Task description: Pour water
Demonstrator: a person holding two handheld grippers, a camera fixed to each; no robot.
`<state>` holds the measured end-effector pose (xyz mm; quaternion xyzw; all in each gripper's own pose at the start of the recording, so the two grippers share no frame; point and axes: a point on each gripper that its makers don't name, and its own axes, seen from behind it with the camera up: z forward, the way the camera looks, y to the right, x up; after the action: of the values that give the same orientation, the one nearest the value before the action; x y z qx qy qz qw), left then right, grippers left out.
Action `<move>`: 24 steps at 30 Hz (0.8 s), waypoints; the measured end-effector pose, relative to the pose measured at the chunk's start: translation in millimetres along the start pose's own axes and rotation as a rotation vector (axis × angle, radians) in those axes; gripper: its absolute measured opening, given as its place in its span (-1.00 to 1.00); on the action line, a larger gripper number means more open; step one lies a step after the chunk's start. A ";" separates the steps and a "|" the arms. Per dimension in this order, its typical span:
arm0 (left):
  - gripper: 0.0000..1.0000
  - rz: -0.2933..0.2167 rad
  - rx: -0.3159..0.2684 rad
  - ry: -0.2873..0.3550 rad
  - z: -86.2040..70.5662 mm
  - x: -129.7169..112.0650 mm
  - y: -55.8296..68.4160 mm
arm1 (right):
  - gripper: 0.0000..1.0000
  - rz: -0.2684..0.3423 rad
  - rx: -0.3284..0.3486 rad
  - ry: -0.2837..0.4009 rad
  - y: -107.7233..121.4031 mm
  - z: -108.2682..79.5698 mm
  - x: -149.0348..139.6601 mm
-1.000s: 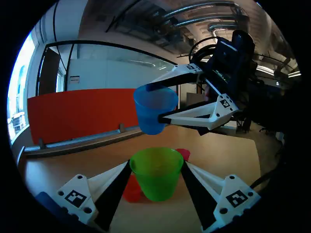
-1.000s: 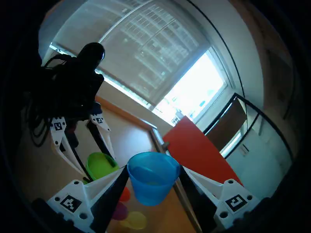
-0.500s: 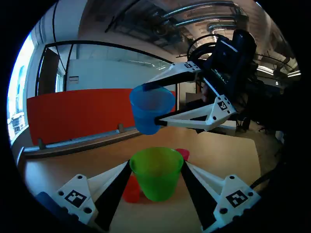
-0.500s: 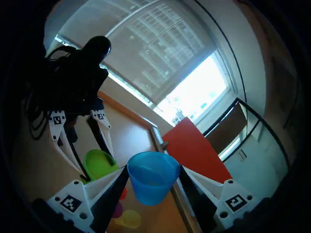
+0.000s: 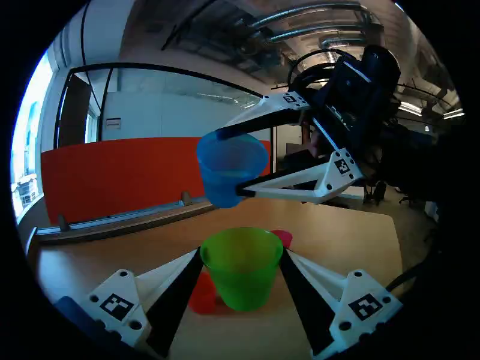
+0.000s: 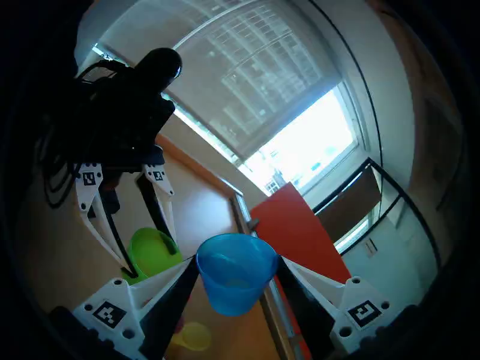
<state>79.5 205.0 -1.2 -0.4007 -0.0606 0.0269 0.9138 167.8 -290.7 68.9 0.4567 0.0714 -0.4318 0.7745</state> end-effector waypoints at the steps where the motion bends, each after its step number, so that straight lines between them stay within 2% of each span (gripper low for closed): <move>1: 0.78 0.000 -0.001 0.000 0.1 0.3 0.2 | 0.87 -0.004 0.000 0.000 -0.3 0.0 0.4; 24: 0.78 0.001 -0.009 0.007 2.4 2.6 3.8 | 0.87 -0.095 -0.015 -0.010 0.1 2.1 4.6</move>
<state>81.7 209.6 -2.2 -0.4048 -0.0572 0.0258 0.9122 170.2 -295.1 67.9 0.4447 0.0923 -0.4697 0.7570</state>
